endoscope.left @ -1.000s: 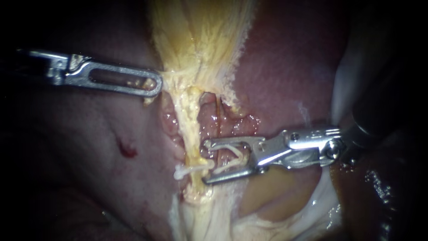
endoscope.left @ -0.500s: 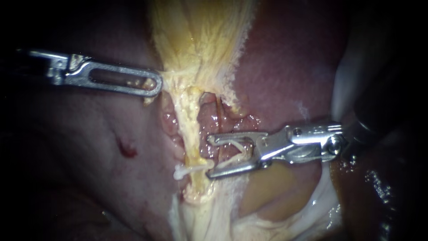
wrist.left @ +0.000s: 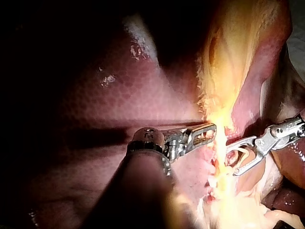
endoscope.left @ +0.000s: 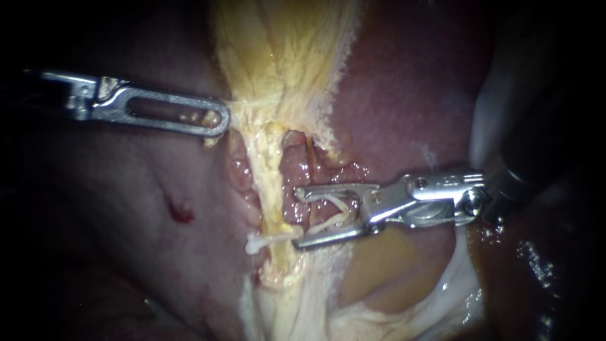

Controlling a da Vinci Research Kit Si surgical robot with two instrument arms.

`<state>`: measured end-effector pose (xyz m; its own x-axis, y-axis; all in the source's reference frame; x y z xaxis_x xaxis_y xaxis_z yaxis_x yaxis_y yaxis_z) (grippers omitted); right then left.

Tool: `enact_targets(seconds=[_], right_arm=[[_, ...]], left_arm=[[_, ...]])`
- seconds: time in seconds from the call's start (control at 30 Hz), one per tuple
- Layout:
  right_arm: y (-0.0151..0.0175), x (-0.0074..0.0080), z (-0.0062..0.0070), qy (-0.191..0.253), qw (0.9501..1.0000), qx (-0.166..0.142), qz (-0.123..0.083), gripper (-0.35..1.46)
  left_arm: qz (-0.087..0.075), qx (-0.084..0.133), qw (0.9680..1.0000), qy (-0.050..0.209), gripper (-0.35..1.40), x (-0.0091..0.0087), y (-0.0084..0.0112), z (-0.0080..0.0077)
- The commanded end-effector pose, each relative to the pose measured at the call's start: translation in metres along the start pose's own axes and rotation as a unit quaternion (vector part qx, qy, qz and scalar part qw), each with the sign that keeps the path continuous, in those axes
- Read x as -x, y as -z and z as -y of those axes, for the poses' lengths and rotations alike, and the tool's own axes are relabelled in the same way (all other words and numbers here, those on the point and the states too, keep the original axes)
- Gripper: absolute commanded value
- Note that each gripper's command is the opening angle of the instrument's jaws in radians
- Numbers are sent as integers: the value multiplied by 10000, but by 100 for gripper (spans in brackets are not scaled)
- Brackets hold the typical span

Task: Clipping second clip left tube

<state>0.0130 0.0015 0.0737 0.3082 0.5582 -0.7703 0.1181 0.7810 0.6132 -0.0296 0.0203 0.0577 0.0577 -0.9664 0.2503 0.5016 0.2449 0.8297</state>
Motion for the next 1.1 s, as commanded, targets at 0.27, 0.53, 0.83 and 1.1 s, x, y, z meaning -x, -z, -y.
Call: enact_targets(seconds=[0.27, 0.53, 0.83, 1.1], right_arm=[[-1, 1, -2, 0, 10000, 7, -15, 49], [-16, 1, 1, 20, 9999, -95, -66, 49], [-36, -3, 11, 113, 9992, -334, -212, 49], [-49, -14, 25, -7, 9962, -698, -527, 49]], left_arm=[[2, 3, 10000, -3, -35, -1, -1, 0], [2, 2, 10000, -3, -35, -1, -1, 0], [2, 2, 10000, -3, -35, -1, -1, 0], [2, 2, 10000, -3, -35, 0, -1, -1]])
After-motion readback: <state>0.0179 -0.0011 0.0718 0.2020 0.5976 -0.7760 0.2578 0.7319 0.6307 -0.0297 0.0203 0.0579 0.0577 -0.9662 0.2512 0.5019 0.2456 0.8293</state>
